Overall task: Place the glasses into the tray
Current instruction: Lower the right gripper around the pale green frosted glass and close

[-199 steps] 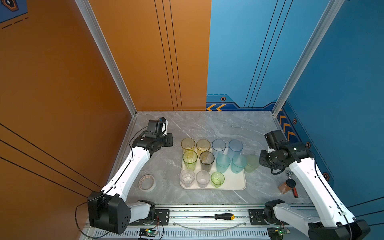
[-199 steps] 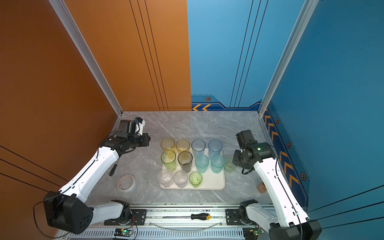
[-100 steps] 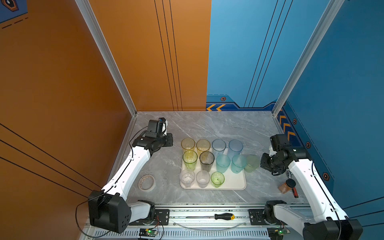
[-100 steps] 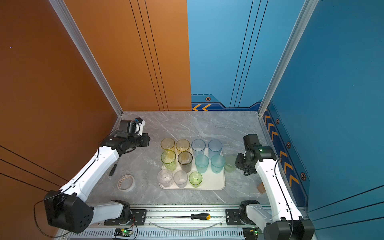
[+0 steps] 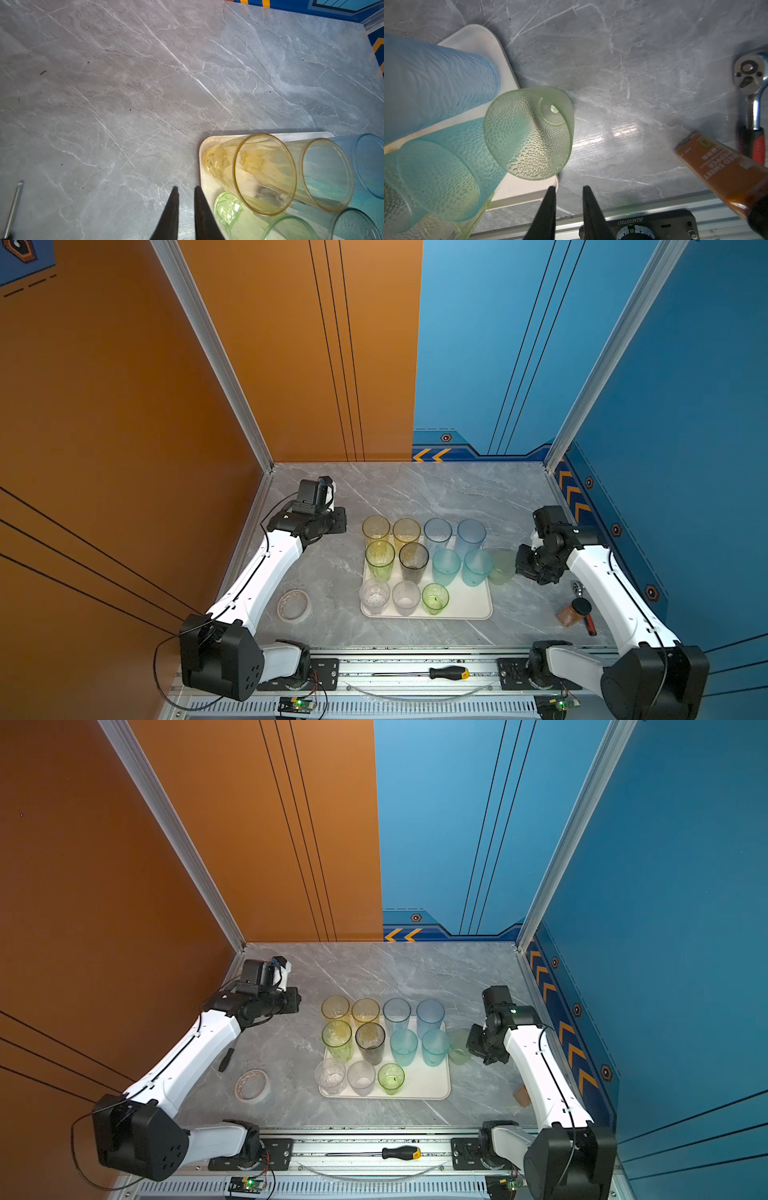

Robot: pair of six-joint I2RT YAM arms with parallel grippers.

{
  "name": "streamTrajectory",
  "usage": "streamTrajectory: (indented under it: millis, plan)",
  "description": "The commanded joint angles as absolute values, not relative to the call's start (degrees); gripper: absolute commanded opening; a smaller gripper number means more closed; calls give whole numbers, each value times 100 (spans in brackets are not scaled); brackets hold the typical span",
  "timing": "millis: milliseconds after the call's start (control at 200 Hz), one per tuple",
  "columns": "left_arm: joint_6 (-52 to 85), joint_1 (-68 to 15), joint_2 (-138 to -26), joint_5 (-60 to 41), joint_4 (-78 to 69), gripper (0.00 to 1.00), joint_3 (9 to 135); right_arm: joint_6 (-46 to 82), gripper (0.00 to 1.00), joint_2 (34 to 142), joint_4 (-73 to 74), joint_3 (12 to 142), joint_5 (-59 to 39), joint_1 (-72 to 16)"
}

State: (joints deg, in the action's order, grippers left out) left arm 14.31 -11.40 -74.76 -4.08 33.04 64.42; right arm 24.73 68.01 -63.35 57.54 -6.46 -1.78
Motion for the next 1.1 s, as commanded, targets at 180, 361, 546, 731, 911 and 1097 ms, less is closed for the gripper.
streamTrajectory:
  millis: [180, 361, 546, 731, 911, 1097]
  plan:
    - [1336, -1072, -7612, -308, 3410, 17, 6655, 2299, 22, 7034, -6092, 5666, -737, -57]
    - [1327, -1062, -7679, -316, 3405, 17, 6699, 2260, 22, 7230, -5990, 5713, -773, -44]
    - [1328, -1052, -7717, -316, 3408, 16, 6713, 2224, 22, 7407, -5933, 5702, -773, -36]
    - [1327, -1046, -7750, -325, 3419, 16, 6741, 2197, 20, 7527, -5863, 5688, -718, -27]
    - [1328, -1046, -7787, -347, 3417, 16, 6777, 2154, 16, 7611, -5818, 5680, -629, -26]
    - [1336, -1046, -7796, -363, 3419, 16, 6797, 2118, 13, 7647, -5801, 5686, -583, -26]
